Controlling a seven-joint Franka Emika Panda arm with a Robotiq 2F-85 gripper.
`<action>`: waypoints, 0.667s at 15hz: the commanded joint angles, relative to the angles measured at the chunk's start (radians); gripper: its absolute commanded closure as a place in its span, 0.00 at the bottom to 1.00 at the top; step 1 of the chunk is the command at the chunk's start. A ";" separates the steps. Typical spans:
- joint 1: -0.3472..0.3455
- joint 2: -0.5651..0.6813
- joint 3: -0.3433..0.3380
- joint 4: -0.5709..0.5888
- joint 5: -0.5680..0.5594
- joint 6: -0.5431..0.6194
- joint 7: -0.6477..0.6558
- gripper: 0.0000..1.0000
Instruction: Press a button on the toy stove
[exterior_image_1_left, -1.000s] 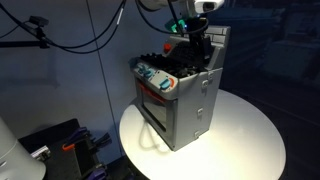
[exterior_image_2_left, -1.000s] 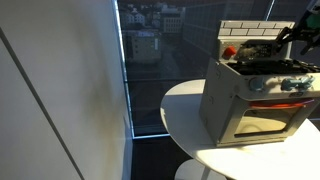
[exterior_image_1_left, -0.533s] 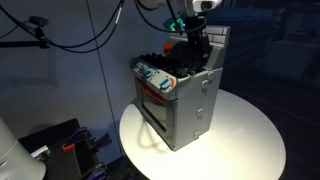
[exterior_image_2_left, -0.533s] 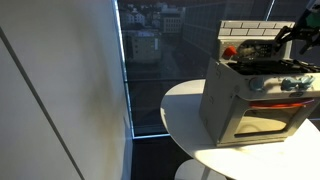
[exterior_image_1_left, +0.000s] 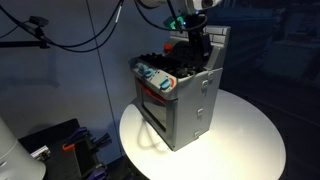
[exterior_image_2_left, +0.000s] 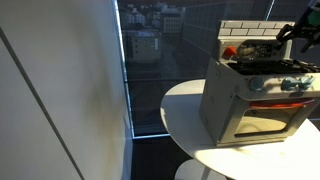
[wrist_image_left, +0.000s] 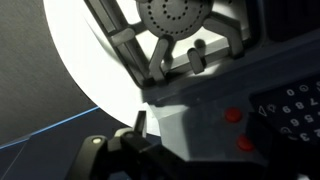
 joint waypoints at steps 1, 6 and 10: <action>0.006 -0.016 -0.011 -0.003 0.005 -0.006 0.016 0.00; 0.005 -0.006 -0.012 0.010 0.006 -0.002 0.015 0.00; 0.006 0.002 -0.014 0.023 0.003 -0.002 0.018 0.00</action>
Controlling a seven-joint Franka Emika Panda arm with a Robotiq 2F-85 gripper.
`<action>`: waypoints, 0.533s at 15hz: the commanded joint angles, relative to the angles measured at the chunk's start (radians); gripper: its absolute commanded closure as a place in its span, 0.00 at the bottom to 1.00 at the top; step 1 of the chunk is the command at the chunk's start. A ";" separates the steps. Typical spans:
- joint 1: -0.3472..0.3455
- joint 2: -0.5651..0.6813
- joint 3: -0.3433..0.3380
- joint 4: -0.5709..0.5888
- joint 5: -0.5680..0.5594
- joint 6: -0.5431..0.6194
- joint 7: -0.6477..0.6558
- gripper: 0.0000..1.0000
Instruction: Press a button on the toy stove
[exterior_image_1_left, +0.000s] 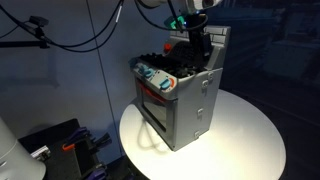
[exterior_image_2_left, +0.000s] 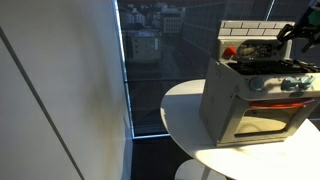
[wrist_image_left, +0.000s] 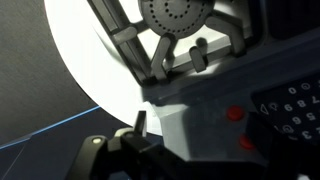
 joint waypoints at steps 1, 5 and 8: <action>0.005 0.005 -0.010 0.024 0.005 -0.003 0.017 0.00; 0.005 0.014 -0.011 0.037 0.005 -0.006 0.018 0.00; 0.005 0.021 -0.012 0.046 0.004 -0.007 0.021 0.00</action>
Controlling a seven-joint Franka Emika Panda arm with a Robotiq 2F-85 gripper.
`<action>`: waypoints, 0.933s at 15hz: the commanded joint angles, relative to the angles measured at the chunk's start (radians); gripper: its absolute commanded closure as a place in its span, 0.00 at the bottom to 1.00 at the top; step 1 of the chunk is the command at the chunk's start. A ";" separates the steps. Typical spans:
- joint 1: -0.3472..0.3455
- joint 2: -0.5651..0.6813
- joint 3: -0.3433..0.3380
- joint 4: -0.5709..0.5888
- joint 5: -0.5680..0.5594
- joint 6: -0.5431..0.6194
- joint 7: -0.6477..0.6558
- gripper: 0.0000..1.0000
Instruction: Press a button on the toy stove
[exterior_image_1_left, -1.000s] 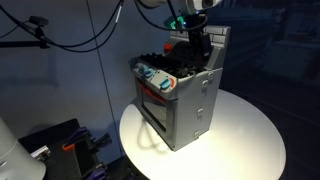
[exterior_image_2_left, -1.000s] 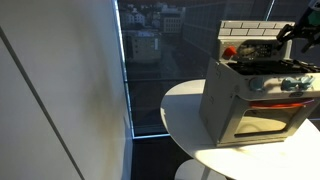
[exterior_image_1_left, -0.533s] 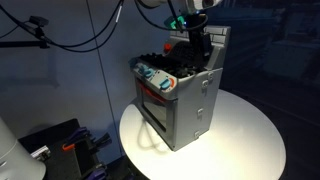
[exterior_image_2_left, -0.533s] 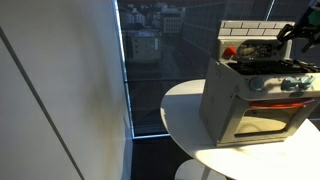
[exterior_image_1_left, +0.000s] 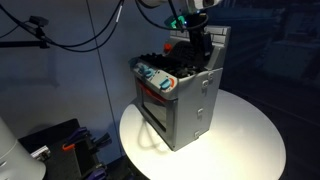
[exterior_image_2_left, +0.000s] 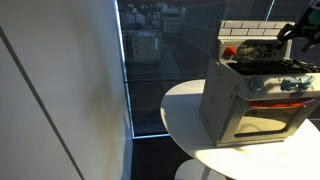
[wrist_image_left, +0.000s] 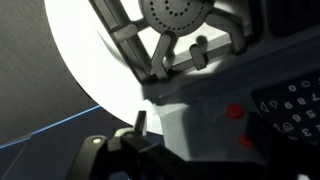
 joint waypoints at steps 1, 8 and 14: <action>0.005 0.022 -0.011 0.045 0.005 -0.007 0.021 0.00; 0.004 0.038 -0.014 0.066 0.006 -0.009 0.021 0.00; 0.004 0.038 -0.015 0.066 0.007 -0.011 0.018 0.00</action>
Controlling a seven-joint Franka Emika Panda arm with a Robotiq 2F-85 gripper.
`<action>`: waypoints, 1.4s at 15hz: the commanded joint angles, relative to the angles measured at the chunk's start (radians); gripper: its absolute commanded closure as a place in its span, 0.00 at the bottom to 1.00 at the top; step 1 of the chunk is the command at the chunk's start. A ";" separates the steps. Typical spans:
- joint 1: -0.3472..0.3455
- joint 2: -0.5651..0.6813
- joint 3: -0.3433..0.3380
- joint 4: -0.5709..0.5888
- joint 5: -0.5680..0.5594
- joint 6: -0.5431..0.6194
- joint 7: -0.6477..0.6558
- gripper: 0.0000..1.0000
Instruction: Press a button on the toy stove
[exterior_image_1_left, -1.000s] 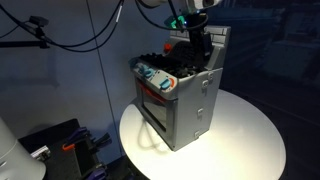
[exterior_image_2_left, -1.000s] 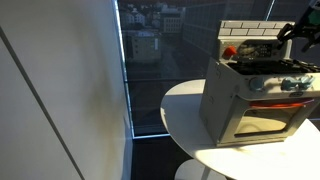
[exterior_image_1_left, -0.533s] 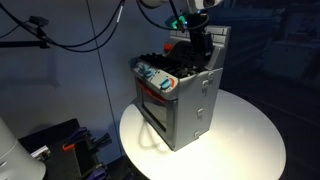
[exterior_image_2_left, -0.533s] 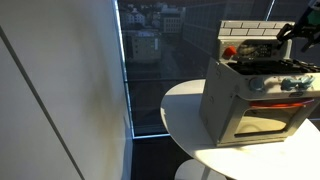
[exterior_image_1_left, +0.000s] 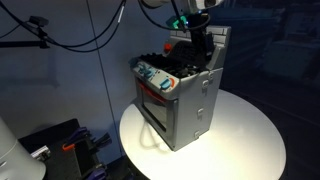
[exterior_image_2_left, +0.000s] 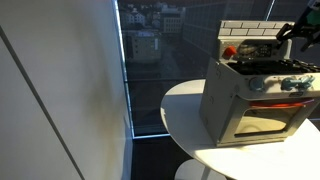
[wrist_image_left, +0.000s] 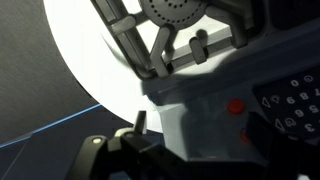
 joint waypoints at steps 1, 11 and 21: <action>0.005 0.013 -0.012 0.036 0.006 -0.012 0.017 0.00; 0.012 -0.073 -0.009 -0.055 -0.011 -0.038 0.022 0.00; -0.003 -0.289 0.013 -0.269 -0.018 -0.148 0.003 0.00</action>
